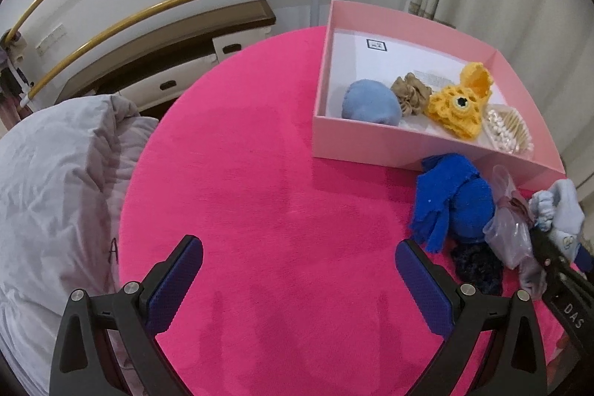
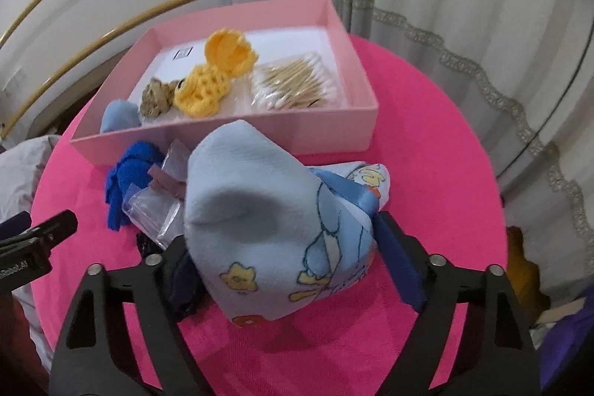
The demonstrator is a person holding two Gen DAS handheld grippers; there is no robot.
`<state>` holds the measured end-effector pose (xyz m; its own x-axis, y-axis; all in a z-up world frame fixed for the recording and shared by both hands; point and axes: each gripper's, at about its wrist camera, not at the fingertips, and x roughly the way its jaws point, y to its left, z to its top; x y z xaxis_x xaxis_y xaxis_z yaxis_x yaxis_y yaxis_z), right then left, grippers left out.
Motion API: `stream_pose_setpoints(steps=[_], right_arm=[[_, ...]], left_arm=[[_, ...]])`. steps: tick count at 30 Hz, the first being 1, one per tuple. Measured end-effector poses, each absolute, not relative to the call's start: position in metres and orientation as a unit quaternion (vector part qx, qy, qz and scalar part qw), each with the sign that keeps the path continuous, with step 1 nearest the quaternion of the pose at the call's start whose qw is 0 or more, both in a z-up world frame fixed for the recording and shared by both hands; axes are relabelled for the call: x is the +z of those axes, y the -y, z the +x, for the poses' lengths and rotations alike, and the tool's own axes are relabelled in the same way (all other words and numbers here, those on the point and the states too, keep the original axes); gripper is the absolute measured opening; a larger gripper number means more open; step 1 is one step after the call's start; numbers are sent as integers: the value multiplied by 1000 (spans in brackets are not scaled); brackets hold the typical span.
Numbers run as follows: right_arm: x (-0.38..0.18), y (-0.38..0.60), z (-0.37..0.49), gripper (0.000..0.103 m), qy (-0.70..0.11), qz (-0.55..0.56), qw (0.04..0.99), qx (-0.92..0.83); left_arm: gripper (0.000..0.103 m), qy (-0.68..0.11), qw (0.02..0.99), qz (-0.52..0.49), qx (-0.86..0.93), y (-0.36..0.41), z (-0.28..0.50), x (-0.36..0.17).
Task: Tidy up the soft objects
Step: 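Lower the right tool onto the printed cloth while the left tool lowers onto the dark blue sock, then grasp and lift the printed cloth with the right tool while the left tool lifts the dark blue sock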
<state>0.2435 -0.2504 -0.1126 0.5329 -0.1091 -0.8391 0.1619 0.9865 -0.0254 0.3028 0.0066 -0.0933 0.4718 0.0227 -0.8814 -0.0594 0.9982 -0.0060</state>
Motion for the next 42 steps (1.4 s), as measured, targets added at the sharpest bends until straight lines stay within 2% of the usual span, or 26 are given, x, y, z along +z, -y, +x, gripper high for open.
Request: stream_pose_setpoints(steps=[23, 25, 28, 30, 33, 35, 42], right_arm=[[-108, 299, 253, 80, -479, 46, 871, -102], [-108, 300, 255, 80, -479, 44, 871, -101], [-109, 304, 260, 81, -477, 44, 872, -98], [-109, 304, 262, 81, -477, 43, 873, -97], [-110, 304, 265, 81, -476, 39, 873, -96], [-109, 304, 265, 81, -476, 39, 873, -96], [-108, 304, 264, 80, -476, 42, 873, -99]], left_arm=[[103, -553, 828, -63, -67, 47, 350, -108], [100, -553, 829, -49, -68, 56, 354, -112], [86, -557, 826, -28, -78, 71, 359, -122], [68, -562, 821, -25, -93, 77, 361, -128], [51, -555, 825, -8, -111, 86, 358, -130], [43, -544, 830, 14, -117, 92, 354, -128], [40, -516, 848, 75, -90, 111, 337, -124]])
